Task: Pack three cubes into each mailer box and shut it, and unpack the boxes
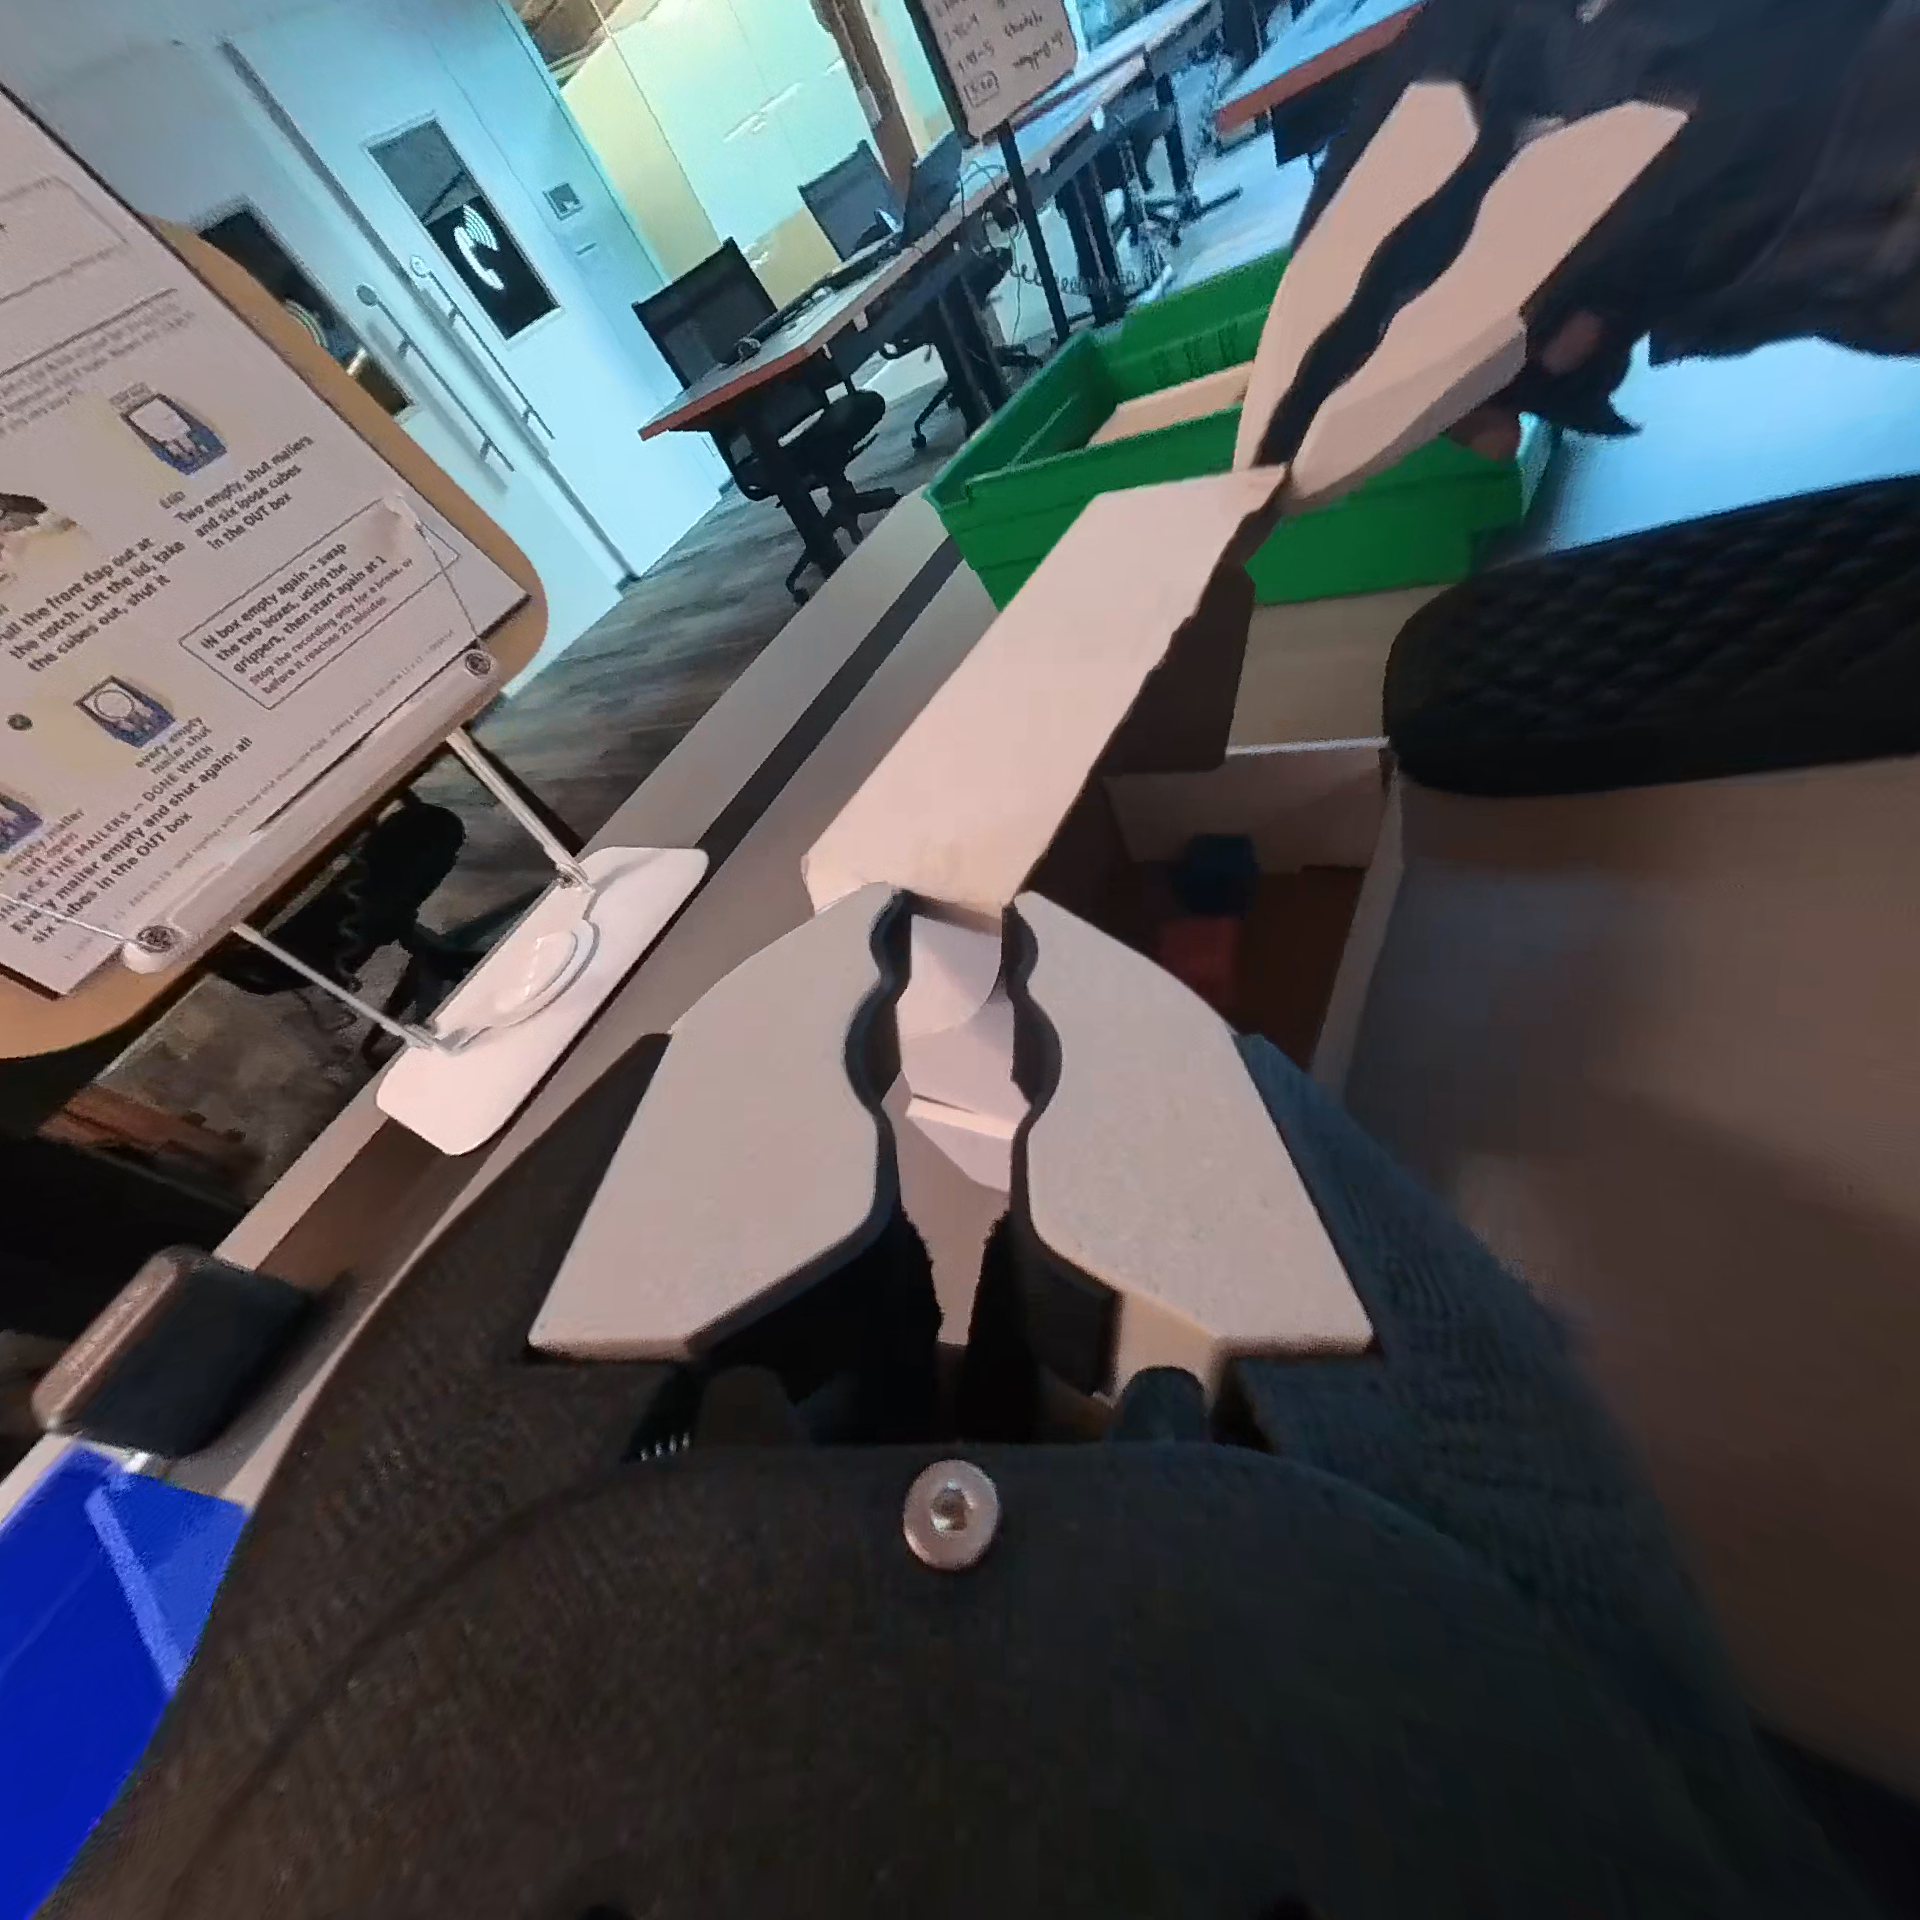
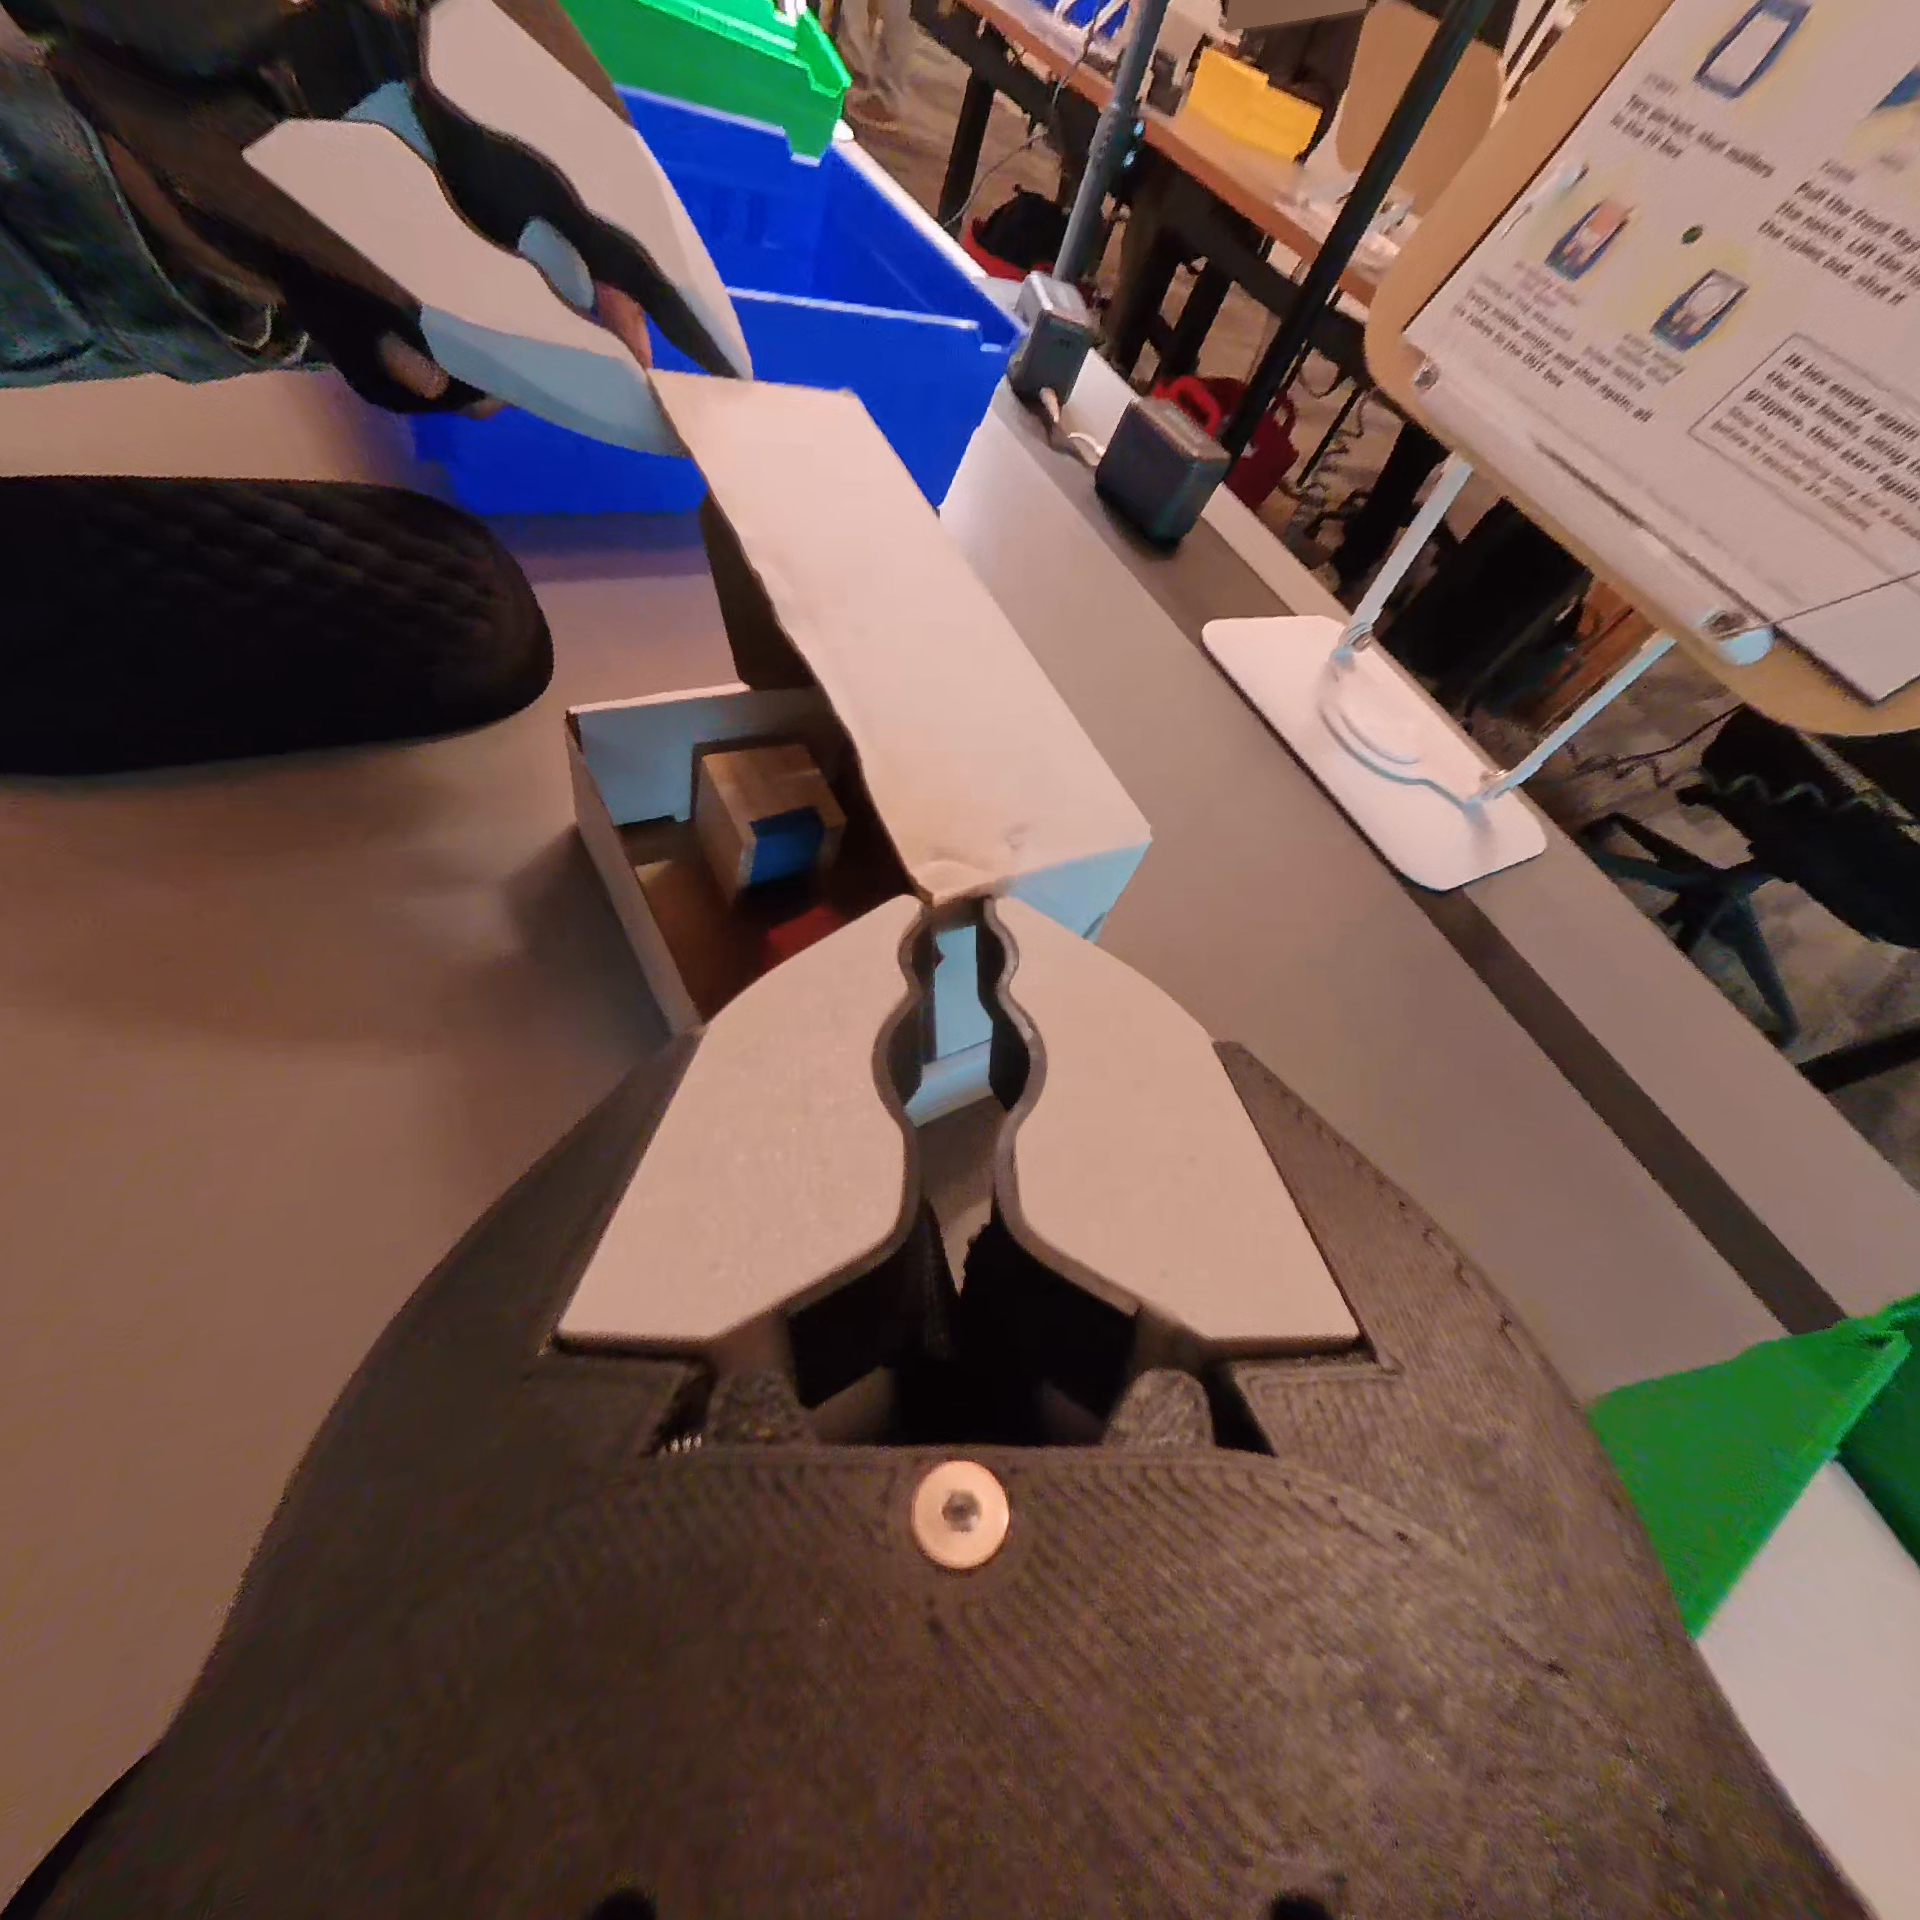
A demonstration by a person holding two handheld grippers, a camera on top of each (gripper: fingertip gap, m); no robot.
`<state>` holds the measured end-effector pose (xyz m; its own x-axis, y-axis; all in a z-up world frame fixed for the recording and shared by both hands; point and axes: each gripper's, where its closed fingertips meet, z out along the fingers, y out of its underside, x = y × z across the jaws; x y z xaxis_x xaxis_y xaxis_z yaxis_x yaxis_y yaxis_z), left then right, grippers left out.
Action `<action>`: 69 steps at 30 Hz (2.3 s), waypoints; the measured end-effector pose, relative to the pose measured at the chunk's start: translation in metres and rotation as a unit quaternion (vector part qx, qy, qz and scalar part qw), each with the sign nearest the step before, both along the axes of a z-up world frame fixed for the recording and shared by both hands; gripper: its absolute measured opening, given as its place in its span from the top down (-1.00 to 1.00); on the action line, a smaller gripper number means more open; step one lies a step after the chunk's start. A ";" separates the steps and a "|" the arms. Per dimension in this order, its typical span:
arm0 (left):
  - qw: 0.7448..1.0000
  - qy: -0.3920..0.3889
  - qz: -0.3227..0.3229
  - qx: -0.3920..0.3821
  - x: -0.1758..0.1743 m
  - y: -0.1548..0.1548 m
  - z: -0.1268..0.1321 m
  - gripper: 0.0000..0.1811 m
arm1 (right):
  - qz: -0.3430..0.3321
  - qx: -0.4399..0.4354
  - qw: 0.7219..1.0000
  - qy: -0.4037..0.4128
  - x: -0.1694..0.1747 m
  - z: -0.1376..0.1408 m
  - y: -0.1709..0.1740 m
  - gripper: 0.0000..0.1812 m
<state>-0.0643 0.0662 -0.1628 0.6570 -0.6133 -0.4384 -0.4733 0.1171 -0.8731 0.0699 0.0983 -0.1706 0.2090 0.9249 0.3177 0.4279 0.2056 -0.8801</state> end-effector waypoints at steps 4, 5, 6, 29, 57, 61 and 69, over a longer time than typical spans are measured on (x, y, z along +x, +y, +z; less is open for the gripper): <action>0.998 0.042 0.000 -0.048 0.000 -0.005 -0.020 0.91 | 0.002 -0.015 0.999 -0.031 0.002 -0.017 -0.004 0.96; 0.997 0.050 -0.006 -0.062 0.001 -0.007 -0.027 1.00 | -0.001 -0.014 0.999 -0.044 0.003 -0.023 -0.003 0.98; 0.995 0.059 -0.033 -0.078 0.007 -0.014 -0.036 1.00 | -0.001 -0.009 0.999 -0.051 0.003 -0.026 -0.003 1.00; 0.998 0.045 0.013 -0.048 0.006 0.006 -0.042 0.66 | 0.030 -0.036 0.999 0.005 -0.012 -0.039 0.003 0.68; 0.972 0.208 -0.003 0.110 -0.003 -0.006 -0.017 0.75 | 0.033 0.316 0.947 -0.044 -0.009 -0.002 -0.009 0.84; 0.987 0.156 -0.044 0.018 0.004 -0.029 -0.021 0.79 | 0.067 0.229 0.970 -0.043 -0.004 -0.005 -0.025 0.89; 0.977 0.148 -0.092 -0.124 0.015 -0.061 -0.066 0.88 | 0.107 -0.020 0.990 -0.093 0.006 -0.052 -0.051 0.91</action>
<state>-0.0493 0.0054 -0.2291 0.3929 -0.8206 -0.4150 -0.7005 0.0252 -0.7132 0.0759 0.0469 -0.2224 -0.0523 0.9541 0.2948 0.5342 0.2762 -0.7990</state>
